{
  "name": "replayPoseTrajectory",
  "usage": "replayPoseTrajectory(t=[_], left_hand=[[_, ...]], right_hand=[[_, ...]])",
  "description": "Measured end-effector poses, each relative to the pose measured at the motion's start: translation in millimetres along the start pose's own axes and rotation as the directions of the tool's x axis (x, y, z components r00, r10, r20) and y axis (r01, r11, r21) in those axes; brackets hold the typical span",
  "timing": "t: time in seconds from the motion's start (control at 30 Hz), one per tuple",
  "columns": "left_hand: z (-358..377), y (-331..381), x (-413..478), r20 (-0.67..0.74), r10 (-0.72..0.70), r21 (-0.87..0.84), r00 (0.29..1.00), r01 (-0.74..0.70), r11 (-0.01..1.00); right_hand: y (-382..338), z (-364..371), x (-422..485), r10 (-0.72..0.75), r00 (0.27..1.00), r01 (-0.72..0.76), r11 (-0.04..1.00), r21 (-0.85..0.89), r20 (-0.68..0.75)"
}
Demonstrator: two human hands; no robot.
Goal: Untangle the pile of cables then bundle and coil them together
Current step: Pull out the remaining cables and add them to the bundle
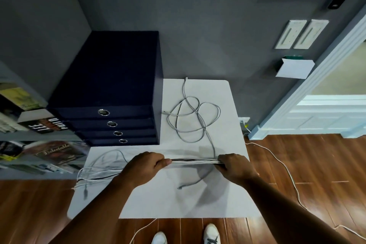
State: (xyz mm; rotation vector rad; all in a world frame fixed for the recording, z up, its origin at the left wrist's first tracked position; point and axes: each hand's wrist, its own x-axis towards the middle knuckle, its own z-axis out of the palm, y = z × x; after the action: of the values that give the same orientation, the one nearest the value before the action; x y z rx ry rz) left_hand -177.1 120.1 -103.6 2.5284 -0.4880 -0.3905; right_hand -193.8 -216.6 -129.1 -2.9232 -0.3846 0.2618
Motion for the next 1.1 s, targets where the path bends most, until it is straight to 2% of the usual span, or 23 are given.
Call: replayPoseTrajectory(t=[0.1,0.3,0.4,0.5,0.57,0.63,0.67,0.7,0.73,0.77,0.8,0.87,0.93,1.03,1.1], left_hand=[[-1.4,-2.1,0.1,-0.011,-0.001,0.048,1.0,0.001,0.999],[-1.0,1.0,-0.3,-0.016,-0.022,0.113,1.0,0.024,0.993],[0.4,0.4,-4.7,-0.068,-0.045,0.093,0.997,0.051,0.994],[5.5,3.3,-15.1,-0.22,-0.06,0.005,0.974,0.063,0.998],[12.3,4.5,-25.2,-0.441,-0.025,-0.068,0.897,-0.005,0.998],[24.7,7.1,-36.7,-0.588,0.081,-0.073,0.805,-0.152,0.986],[33.2,10.9,-43.8,-0.624,0.102,-0.1,0.775,-0.209,0.973],[40.4,17.8,-50.6,-0.624,0.057,-0.193,0.779,-0.224,0.955],[45.4,28.8,-56.1,-0.577,-0.064,-0.356,0.814,-0.181,0.917],[49.2,41.0,-57.9,-0.488,-0.221,-0.544,0.844,-0.097,0.833],[52.9,50.6,-55.7,-0.382,-0.378,-0.713,0.843,-0.008,0.701],[55.8,60.9,-43.4,-0.176,-0.633,-0.927,0.754,0.089,0.364],[51.5,61.6,-30.1,-0.029,-0.75,-0.993,0.661,0.064,0.095],[39.0,56.8,-14.4,0.124,-0.82,-0.98,0.559,-0.061,-0.19],[27.9,55.8,-3.8,0.215,-0.837,-0.926,0.502,-0.167,-0.338]], right_hand=[[-16.8,-7.7,10.5,-0.015,0.999,0.016,0.999,-0.046,0.03],[-115.2,-14.5,37.9,-0.265,0.963,0.261,0.963,0.071,0.048],[-142.3,-10.0,48.6,-0.25,0.966,0.247,0.967,0.059,0.058],[-143.8,-11.4,51.0,-0.216,0.967,0.209,0.976,0.064,0.137],[-143.2,-13.5,50.3,-0.223,0.959,0.218,0.975,0.051,0.176],[-142.2,-15.5,50.9,-0.229,0.96,0.225,0.974,0.043,0.16],[-141.6,-15.9,51.1,-0.231,0.962,0.226,0.973,0.045,0.149],[-141.5,-16.4,51.7,-0.235,0.961,0.23,0.972,0.05,0.144],[-141.5,-17.2,52.0,-0.241,0.96,0.236,0.97,0.055,0.144],[-141.1,-17.9,52.0,-0.247,0.958,0.241,0.969,0.059,0.145],[-141.9,-19.0,52.0,-0.255,0.956,0.248,0.967,0.061,0.148],[-142.7,-21.0,51.6,-0.269,0.95,0.262,0.963,0.063,0.157],[-142.4,-22.4,50.6,-0.279,0.948,0.272,0.96,0.068,0.153],[-144.3,-21.8,48.0,-0.3,0.942,0.293,0.954,0.065,0.148],[-145.7,-21.1,45.6,-0.312,0.939,0.306,0.95,0.065,0.143]])
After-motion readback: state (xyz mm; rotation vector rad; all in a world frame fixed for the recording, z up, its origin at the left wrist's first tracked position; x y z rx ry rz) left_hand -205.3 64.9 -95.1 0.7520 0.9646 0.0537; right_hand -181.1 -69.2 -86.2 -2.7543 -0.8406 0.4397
